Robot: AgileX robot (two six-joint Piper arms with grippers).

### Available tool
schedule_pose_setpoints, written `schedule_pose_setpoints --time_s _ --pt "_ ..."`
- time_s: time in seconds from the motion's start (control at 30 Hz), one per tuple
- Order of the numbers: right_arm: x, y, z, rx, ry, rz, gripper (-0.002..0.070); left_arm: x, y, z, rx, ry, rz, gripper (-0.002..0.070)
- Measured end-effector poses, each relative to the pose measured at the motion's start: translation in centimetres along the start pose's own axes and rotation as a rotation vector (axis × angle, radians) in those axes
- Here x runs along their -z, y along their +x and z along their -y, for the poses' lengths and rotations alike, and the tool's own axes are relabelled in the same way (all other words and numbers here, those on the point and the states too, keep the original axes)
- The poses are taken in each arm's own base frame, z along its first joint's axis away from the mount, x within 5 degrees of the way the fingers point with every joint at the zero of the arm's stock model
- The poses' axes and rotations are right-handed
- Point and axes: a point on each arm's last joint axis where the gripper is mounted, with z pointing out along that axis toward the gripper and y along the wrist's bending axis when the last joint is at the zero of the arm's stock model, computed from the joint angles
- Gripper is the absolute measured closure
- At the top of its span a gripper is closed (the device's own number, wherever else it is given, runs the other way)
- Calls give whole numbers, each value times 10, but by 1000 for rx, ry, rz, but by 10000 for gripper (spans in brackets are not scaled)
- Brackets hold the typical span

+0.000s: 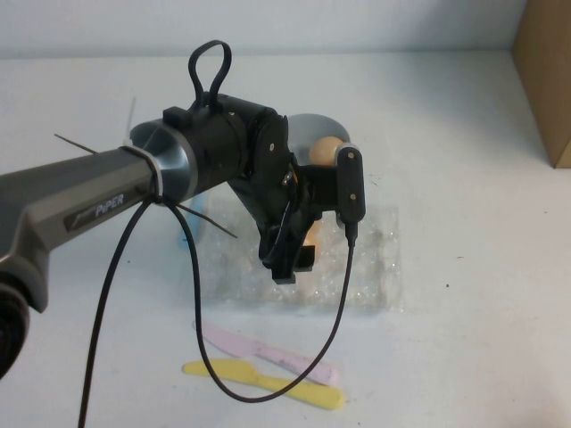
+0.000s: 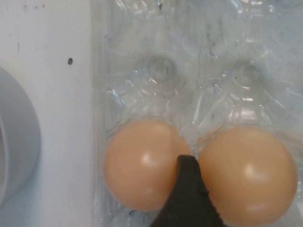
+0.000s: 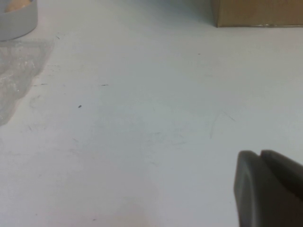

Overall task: Take an egg out of the egg box
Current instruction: Pick up the egg from the plastic box

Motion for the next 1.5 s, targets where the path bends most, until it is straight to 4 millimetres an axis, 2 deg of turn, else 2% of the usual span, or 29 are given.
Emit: schedule_pose_setpoints --time_s 0.2,0.53,0.6,0.73,1.07,1.27,1.5 --pt "0 0 0 0 0 0 694 -1 1 -3 -5 -23 7 210" --pt "0 0 0 0 0 0 694 -13 3 -2 2 -4 -3 214" --pt "0 0 0 0 0 0 694 -13 3 -2 2 -6 -1 235" --pt "0 0 0 0 0 0 694 -13 2 -3 2 -11 2 321" --pt "0 0 0 0 0 0 694 -12 2 -3 4 -12 4 327" --pt "0 0 0 0 0 0 694 1 1 -5 -2 -32 12 328" --pt "0 0 0 0 0 2 694 35 -6 -5 -5 -94 31 329"
